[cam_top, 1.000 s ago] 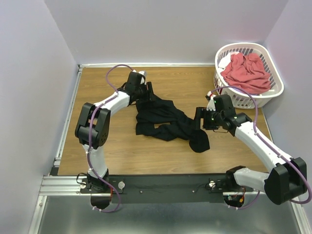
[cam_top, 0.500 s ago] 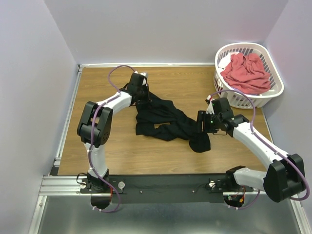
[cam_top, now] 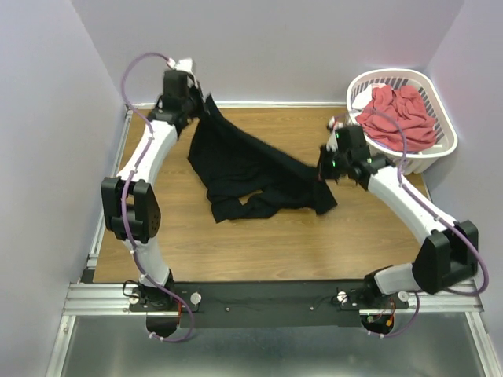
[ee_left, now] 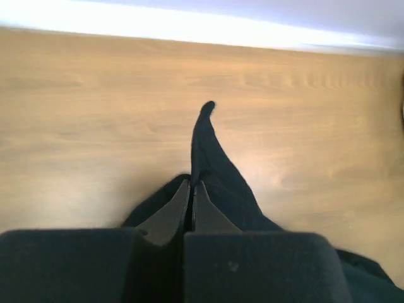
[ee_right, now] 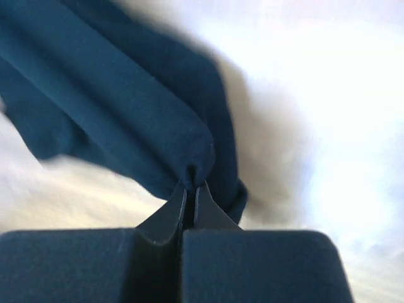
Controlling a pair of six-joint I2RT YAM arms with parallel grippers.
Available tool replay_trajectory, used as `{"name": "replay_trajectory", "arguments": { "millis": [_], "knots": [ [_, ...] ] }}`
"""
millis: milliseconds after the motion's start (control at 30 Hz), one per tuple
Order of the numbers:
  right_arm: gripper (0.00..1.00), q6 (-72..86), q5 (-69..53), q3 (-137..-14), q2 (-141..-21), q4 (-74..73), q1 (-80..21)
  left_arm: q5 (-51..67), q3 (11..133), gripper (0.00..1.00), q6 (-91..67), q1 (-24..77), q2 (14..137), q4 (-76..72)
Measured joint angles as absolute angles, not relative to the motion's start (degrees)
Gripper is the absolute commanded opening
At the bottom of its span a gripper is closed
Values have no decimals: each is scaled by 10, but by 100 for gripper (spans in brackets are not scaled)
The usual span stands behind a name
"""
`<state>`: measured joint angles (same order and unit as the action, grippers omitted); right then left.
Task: Fold and stack the t-shirts
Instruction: Flatten the tshirt out
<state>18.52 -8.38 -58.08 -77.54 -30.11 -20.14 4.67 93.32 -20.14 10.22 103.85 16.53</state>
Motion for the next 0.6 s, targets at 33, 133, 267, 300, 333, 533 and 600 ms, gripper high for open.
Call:
{"name": "replay_trajectory", "arguments": {
  "millis": [33,133,267,300,333,533,600],
  "knots": [
    [1,179,-67,-637,-798,-305,-202,47,967,0,-199,93,1046,183],
    [1,161,-18,-780,-853,-294,-203,48,1135,0,-183,65,1095,221],
    [1,131,34,-958,-897,-276,-203,48,1322,0,-164,42,1131,249],
    [1,123,42,-992,-900,-277,-203,49,1333,0,-162,40,1127,249],
    [1,113,48,-1024,-900,-275,-203,51,1338,0,-159,36,1110,241],
    [5,51,55,-1101,-872,-255,-204,68,1133,0,-144,24,899,116],
    [9,30,50,-1087,-845,-251,-205,78,1053,0,-143,24,826,76]
  ]
}}
